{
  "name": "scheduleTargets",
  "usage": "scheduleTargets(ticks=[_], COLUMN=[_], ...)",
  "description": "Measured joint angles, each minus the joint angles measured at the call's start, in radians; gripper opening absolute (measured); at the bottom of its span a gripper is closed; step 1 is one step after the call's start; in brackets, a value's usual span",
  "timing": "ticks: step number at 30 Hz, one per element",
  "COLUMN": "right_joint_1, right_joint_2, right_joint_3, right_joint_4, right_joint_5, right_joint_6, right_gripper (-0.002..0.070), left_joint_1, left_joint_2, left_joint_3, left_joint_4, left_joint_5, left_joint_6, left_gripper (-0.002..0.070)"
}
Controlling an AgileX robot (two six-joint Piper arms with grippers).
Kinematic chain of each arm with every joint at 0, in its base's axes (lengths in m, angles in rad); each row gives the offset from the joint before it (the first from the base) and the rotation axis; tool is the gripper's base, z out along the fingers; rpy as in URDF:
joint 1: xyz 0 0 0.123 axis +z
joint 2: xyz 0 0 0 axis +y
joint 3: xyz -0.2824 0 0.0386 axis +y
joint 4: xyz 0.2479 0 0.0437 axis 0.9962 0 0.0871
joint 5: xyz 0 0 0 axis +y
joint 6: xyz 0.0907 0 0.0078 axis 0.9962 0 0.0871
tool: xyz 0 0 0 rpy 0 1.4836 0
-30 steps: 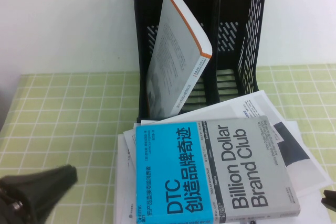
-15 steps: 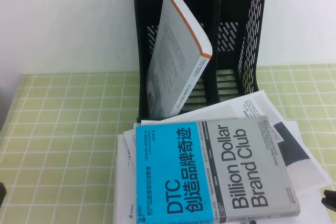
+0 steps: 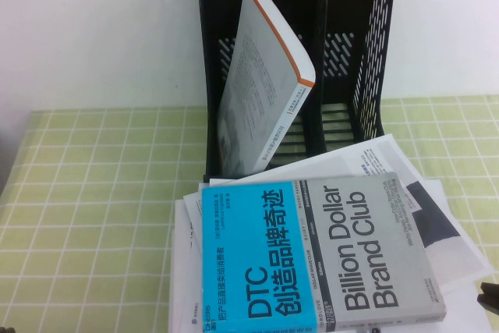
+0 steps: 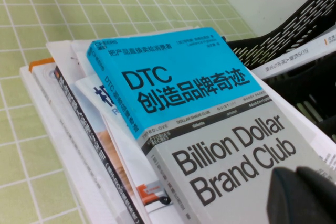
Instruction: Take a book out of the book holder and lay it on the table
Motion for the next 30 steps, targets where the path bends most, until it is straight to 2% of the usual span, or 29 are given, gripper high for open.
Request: scheduleTargets(ticks=[22,26,30], right_joint_1=[-0.015,-0.153,-0.42], right_joint_2=[-0.015,-0.068,-0.144], right_joint_3=[0.0,0.001,0.035], right_joint_4=[0.0,0.016,0.021], right_joint_5=[0.0,-0.015,-0.08], right_joint_6=[0.0,0.0,0.032], right_gripper=[-0.0001,-0.0001,-0.0001], left_joint_1=[0.0,0.0,0.0], left_joint_2=[0.0,0.0,0.0], left_joint_3=[0.0,0.0,0.0], left_joint_4=[0.004,0.006,0.006], left_joint_5=[0.001,0.001,0.001], left_joint_6=[-0.006,-0.006,-0.006], left_gripper=[-0.0003,-0.0003,-0.0003])
